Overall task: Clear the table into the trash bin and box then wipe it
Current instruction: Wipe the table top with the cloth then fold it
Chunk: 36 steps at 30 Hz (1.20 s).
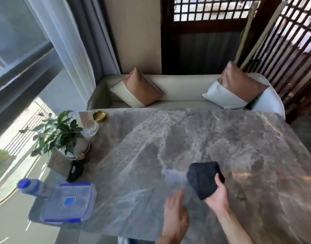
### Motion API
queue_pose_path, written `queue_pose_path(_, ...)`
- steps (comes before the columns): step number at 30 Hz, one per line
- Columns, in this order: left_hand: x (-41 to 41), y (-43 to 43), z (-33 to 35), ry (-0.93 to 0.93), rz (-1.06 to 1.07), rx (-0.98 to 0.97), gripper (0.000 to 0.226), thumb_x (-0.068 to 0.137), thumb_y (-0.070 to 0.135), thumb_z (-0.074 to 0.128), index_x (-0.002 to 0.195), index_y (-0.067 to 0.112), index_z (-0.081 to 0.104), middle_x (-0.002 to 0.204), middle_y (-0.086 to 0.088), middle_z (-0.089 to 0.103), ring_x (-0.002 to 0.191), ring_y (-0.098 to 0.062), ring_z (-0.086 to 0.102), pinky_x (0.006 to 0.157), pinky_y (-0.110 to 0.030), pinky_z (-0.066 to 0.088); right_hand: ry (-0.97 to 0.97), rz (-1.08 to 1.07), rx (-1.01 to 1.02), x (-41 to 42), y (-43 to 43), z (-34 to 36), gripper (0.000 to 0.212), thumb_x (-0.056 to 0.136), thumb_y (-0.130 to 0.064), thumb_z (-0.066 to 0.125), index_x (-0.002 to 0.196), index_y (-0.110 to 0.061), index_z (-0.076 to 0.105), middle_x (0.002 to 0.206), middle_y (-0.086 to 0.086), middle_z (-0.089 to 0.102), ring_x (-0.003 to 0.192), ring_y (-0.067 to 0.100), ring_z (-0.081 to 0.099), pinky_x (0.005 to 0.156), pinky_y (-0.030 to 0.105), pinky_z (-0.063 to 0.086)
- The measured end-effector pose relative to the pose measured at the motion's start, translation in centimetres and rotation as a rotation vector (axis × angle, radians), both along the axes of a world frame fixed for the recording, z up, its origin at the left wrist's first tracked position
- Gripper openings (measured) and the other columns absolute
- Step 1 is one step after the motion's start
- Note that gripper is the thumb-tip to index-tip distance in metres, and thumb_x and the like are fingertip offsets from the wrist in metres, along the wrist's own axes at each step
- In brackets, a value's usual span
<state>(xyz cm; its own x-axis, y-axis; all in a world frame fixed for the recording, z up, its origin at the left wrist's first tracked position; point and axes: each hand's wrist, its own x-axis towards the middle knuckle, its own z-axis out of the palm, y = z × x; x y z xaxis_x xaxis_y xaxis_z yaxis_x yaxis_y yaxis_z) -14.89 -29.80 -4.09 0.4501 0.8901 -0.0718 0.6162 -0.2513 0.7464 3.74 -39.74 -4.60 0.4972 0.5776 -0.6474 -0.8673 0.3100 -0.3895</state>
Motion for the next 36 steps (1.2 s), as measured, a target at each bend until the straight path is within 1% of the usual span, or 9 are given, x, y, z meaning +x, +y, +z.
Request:
queue_pose_path(2,-0.6,-2.5,-0.1,0.081,-0.007,-0.179,0.050,0.088,0.007,0.054,0.138,0.007,0.049,0.136,-0.013,0.056,0.125,-0.029,0.054,0.106,-0.028,0.037,-0.014,0.037,-0.114,2.9,-2.1,-0.3,0.062,0.097,-0.054,0.038,0.105,-0.004,0.074,0.106,0.012,0.075,0.093,0.023,0.074,0.080,0.036,0.060)
queue_pose_path(4,-2.8,-0.7,-2.3,0.151,0.311,-0.301,0.053,0.090,0.019,0.050,0.139,-0.001,0.045,0.135,-0.024,0.054,0.123,-0.037,0.052,0.106,-0.040,0.039,-0.019,0.108,-0.262,6.4,-3.5,-0.1,0.057,0.099,-0.055,0.033,0.120,-0.011,0.063,0.101,0.003,0.076,0.089,0.015,0.074,0.081,0.027,0.058)
queue_pose_path(7,-6.2,1.3,-4.9,0.349,0.584,-0.399,0.060,0.095,0.025,0.049,0.148,0.004,0.030,0.149,-0.024,0.039,0.137,-0.039,0.037,0.114,-0.052,0.028,-0.169,0.156,-0.583,10.3,-3.4,-0.8,0.062,0.098,-0.052,0.041,0.142,-0.009,0.045,0.131,0.007,0.060,0.122,0.021,0.056,0.096,0.029,0.041)
queue_pose_path(9,-7.4,2.4,-6.6,0.428,0.695,-0.434,0.061,0.097,0.035,0.043,0.152,0.018,0.023,0.159,-0.015,0.023,0.147,-0.034,0.019,0.116,-0.058,0.012,-0.352,0.201,-0.806,11.7,-2.4,-1.7,0.061,0.097,-0.048,0.048,0.139,-0.004,0.048,0.132,0.011,0.055,0.129,0.028,0.050,0.090,0.031,0.037)
queue_pose_path(13,-6.9,4.8,-10.3,0.540,0.537,-0.389,0.063,0.098,0.052,0.030,0.154,0.034,0.008,0.164,-0.005,-0.005,0.151,-0.028,-0.006,0.115,-0.062,-0.005,-0.622,0.370,-0.964,12.9,-0.2,-6.7,0.059,0.099,-0.044,0.045,0.145,-0.007,0.039,0.151,0.012,0.042,0.138,0.028,0.039,0.106,0.035,0.032)
queue_pose_path(15,-6.1,6.5,-12.4,0.589,0.401,-0.299,0.062,0.096,0.057,0.022,0.152,0.041,-0.002,0.163,-0.002,-0.014,0.151,-0.025,-0.014,0.113,-0.065,-0.009,-0.639,0.486,-1.082,12.5,1.2,-10.0,0.069,0.099,-0.049,0.042,0.153,-0.009,0.025,0.162,0.011,0.021,0.148,0.031,0.018,0.120,0.039,0.014)
queue_pose_path(18,-6.0,8.9,-15.3,0.667,0.264,-0.175,0.059,0.097,0.056,0.016,0.149,0.046,-0.011,0.162,0.003,-0.019,0.150,-0.021,-0.015,0.112,-0.067,-0.012,-0.636,0.585,-1.194,11.3,3.0,-13.2,0.086,0.091,-0.067,0.036,0.156,-0.016,0.014,0.166,0.006,-0.001,0.149,0.041,-0.008,0.123,0.046,-0.004)
queue_pose_path(26,-7.2,9.1,-18.4,0.721,0.211,-0.030,0.059,0.095,0.055,0.011,0.150,0.046,-0.008,0.163,0.004,-0.007,0.152,-0.018,-0.007,0.113,-0.068,-0.008,-0.715,0.492,-1.253,7.3,4.5,-15.3,0.119,0.054,-0.087,0.017,0.156,-0.026,0.015,0.166,0.001,0.000,0.151,0.034,-0.011,0.122,0.049,-0.005)
queue_pose_path(36,-7.3,9.2,-18.6,0.686,0.204,-0.018,0.058,0.097,0.052,0.013,0.151,0.044,-0.005,0.164,0.001,-0.005,0.152,-0.020,-0.009,0.112,-0.071,-0.005,-0.768,0.548,-1.328,-2.8,15.4,-15.7,0.093,0.076,-0.069,0.018,0.156,-0.025,-0.001,0.164,0.010,-0.009,0.151,0.026,-0.016,0.121,0.052,-0.010)
